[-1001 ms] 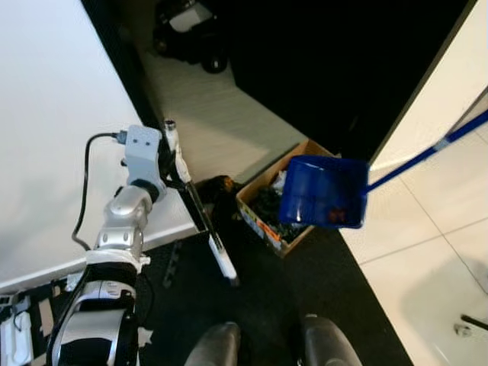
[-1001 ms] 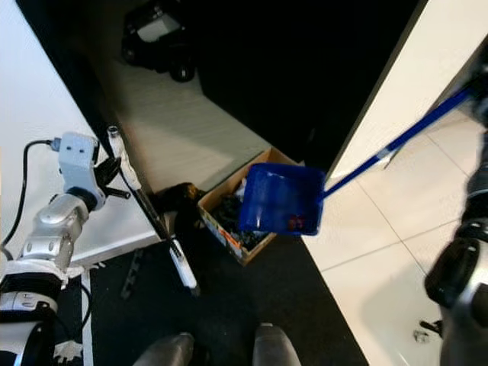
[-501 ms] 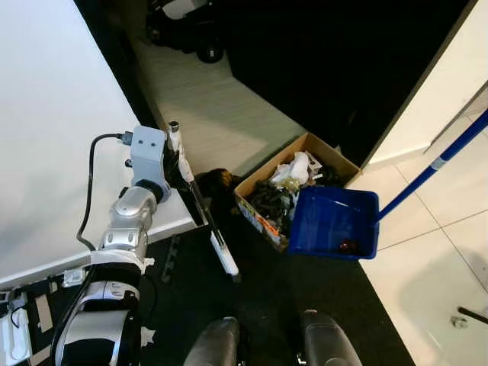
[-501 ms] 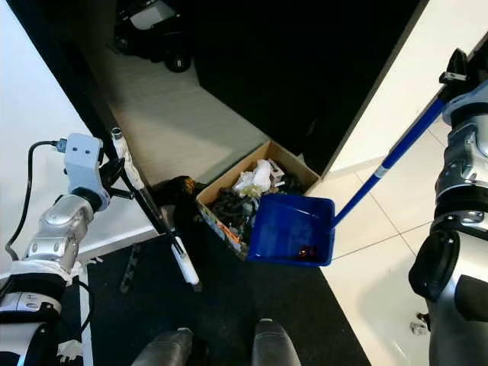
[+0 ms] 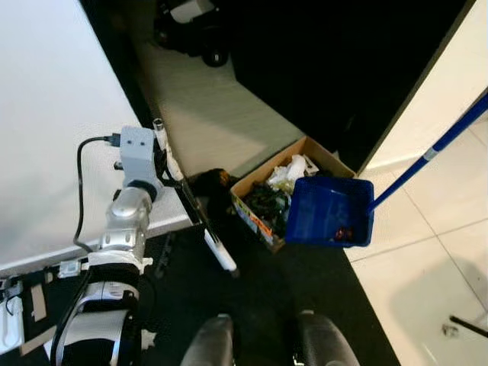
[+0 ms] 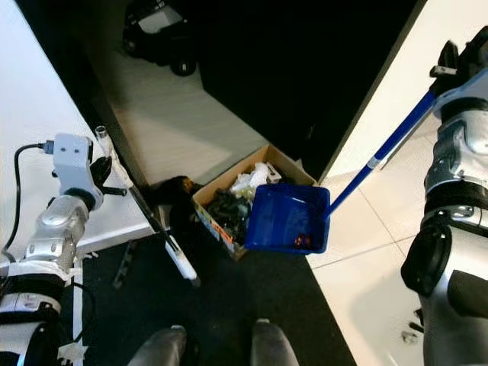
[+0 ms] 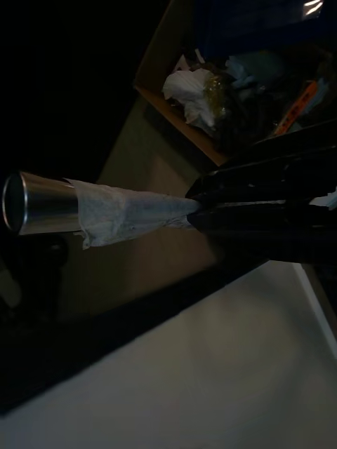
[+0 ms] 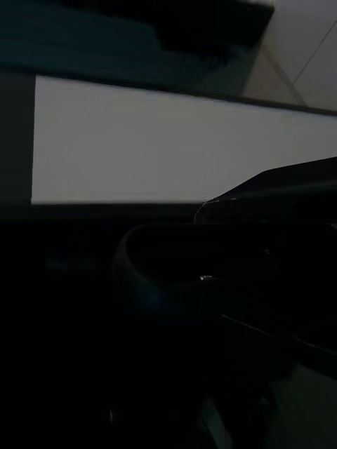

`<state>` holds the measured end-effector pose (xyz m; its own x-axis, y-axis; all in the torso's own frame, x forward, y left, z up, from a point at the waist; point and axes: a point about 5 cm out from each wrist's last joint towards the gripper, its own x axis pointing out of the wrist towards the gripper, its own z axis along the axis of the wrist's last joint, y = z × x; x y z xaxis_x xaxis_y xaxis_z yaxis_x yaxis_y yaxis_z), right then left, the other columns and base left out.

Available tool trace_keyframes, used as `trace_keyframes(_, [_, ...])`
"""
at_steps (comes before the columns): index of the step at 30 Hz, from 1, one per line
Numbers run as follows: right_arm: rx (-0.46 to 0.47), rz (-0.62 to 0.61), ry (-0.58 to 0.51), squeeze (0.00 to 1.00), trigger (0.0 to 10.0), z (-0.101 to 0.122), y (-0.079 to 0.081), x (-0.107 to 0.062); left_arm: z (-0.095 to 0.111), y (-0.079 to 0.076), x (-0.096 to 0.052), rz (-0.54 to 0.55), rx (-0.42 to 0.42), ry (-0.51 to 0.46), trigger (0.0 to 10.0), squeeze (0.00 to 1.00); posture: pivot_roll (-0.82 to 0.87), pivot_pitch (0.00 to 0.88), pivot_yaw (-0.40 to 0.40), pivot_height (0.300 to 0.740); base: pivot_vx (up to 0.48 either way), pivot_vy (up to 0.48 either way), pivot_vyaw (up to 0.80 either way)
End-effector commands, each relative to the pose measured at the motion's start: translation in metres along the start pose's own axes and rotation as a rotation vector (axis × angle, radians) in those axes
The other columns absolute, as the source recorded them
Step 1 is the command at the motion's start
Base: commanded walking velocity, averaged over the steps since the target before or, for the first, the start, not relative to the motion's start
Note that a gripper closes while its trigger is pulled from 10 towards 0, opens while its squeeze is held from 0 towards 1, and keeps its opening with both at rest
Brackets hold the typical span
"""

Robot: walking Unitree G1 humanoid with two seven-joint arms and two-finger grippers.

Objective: Sweep floor

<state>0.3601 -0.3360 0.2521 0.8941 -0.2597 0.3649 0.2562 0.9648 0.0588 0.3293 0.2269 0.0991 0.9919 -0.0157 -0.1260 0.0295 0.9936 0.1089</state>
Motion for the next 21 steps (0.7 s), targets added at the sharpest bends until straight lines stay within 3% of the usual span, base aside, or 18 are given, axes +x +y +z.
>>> trace_keyframes(1, [-0.025,0.017,-0.044,0.00,10.0,0.007,0.009,0.004,0.007,0.003,0.001,0.024,-0.009,-0.046,10.0,0.00,-0.01,0.015,0.002,0.740,0.000,0.000,0.00])
trace_keyframes(10, [-0.079,0.023,0.005,0.00,10.0,-0.009,0.048,0.007,0.006,0.006,0.001,0.040,-0.002,-0.045,10.0,0.00,-0.01,0.037,-0.015,0.740,0.000,0.000,0.00])
trace_keyframes(16, [-0.069,-0.005,-0.001,0.00,10.0,-0.003,0.070,0.015,0.005,0.010,-0.005,0.050,-0.002,-0.053,10.0,0.00,0.01,0.064,-0.046,0.740,0.000,0.000,0.00])
trace_keyframes(21, [-0.095,-0.067,-0.039,0.00,10.0,0.007,0.074,0.020,0.004,0.013,-0.008,0.059,0.001,-0.059,10.0,0.00,0.02,0.071,-0.054,0.740,0.000,0.000,0.00])
